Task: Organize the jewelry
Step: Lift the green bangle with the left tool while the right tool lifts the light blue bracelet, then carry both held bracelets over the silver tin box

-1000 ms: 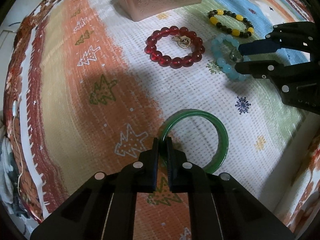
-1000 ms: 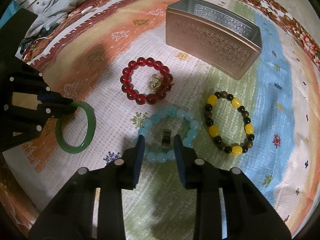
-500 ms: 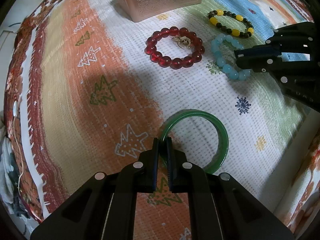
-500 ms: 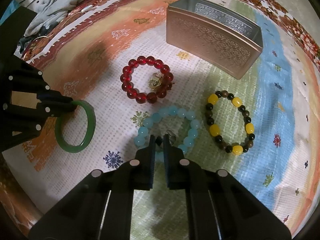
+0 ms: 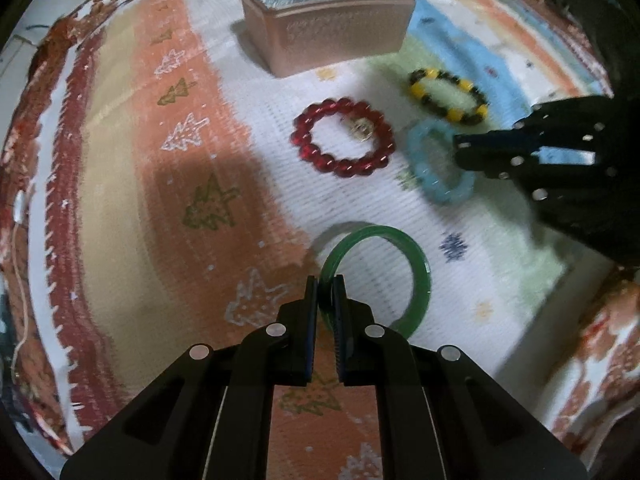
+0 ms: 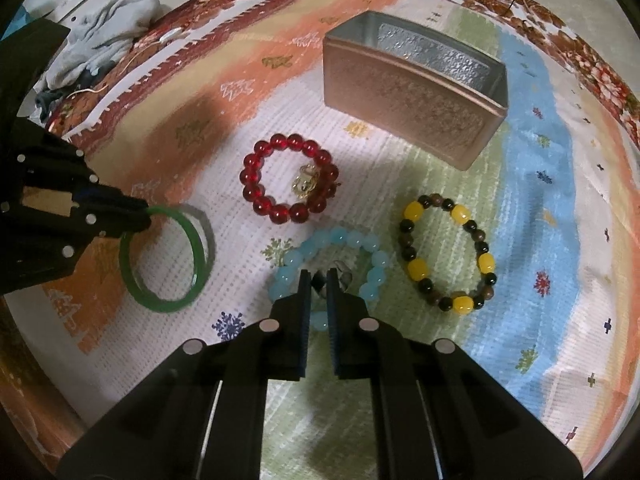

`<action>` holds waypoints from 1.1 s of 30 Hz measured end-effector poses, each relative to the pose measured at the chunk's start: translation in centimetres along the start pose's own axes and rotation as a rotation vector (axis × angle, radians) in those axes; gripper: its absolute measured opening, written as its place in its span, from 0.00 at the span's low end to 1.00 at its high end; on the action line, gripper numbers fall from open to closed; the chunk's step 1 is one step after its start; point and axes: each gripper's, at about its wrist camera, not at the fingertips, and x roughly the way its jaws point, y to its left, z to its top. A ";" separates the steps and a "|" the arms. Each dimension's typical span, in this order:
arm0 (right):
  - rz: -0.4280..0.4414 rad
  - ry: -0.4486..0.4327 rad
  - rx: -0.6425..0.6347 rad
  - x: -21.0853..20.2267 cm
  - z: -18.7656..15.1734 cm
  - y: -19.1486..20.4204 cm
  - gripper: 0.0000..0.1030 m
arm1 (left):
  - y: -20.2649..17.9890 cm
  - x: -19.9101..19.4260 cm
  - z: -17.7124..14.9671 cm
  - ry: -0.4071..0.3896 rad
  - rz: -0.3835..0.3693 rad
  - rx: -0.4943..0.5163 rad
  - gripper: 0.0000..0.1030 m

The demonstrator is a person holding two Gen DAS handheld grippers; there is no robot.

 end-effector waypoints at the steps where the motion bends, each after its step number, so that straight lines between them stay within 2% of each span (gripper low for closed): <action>1: -0.005 -0.008 0.002 -0.2 0.1 0.0 0.08 | 0.1 -0.1 0.0 -0.004 -0.005 -0.004 0.07; 8: -0.046 -0.080 0.031 -1.9 0.4 -0.6 0.08 | 1.2 -1.5 0.4 -0.078 -0.019 -0.049 0.08; 11: -0.054 -0.090 0.039 -2.1 0.5 -0.9 0.08 | 1.0 -2.3 0.4 -0.110 -0.082 -0.070 0.08; 22: -0.094 -0.150 0.077 -3.4 0.9 -1.5 0.08 | 0.9 -3.8 1.2 -0.213 -0.071 -0.109 0.08; 28: -0.104 -0.179 0.109 -4.0 1.0 -2.1 0.08 | 0.9 -4.7 2.3 -0.285 -0.038 -0.136 0.08; 33: -0.111 -0.199 0.133 -4.5 1.2 -2.5 0.08 | 0.5 -4.7 2.8 -0.295 0.005 -0.124 0.09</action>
